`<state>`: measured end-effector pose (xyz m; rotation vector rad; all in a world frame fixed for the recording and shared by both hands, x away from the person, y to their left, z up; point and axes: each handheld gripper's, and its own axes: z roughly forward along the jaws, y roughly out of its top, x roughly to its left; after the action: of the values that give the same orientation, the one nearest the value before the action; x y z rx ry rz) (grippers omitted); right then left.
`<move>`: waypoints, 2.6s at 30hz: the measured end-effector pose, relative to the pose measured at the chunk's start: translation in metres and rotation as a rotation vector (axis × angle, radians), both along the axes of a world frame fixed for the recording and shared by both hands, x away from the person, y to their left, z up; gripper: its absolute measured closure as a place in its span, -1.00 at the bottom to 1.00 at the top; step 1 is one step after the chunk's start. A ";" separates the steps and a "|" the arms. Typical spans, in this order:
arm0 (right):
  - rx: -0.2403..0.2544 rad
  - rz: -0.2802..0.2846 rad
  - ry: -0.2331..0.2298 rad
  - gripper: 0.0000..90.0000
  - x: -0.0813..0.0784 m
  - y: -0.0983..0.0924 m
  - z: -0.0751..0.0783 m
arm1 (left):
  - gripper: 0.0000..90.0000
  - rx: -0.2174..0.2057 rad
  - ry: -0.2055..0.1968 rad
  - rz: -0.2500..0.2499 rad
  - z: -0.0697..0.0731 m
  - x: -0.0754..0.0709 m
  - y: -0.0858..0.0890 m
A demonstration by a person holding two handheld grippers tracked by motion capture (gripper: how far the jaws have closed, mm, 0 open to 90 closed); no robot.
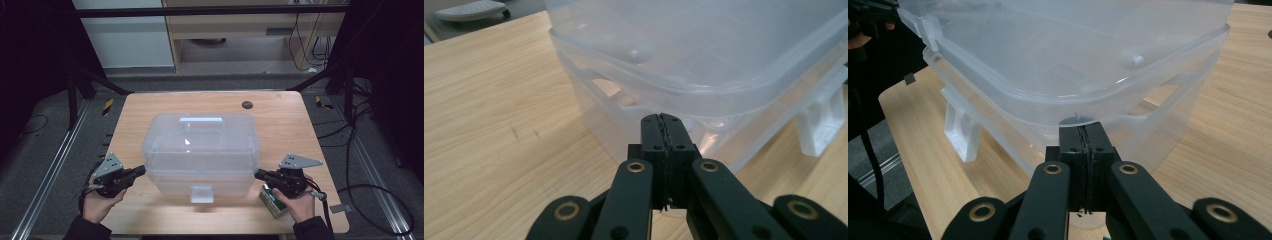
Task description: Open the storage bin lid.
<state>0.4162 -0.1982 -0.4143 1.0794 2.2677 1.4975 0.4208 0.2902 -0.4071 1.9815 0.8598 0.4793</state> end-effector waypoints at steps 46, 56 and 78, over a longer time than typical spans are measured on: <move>0.077 -0.025 -0.074 1.00 0.028 0.005 0.047 | 0.98 -0.084 -0.123 0.047 0.049 0.013 -0.013; 0.083 -0.021 -0.074 1.00 0.032 0.006 0.050 | 0.98 -0.080 -0.129 0.054 0.049 0.015 -0.018; 0.059 -0.022 -0.079 1.00 0.030 0.007 0.048 | 0.19 -0.005 -0.218 0.138 0.044 0.025 -0.024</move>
<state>0.4461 -0.1915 -0.3659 1.0385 2.1645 1.5792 0.4460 0.2663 -0.3631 1.8323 0.8611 0.7571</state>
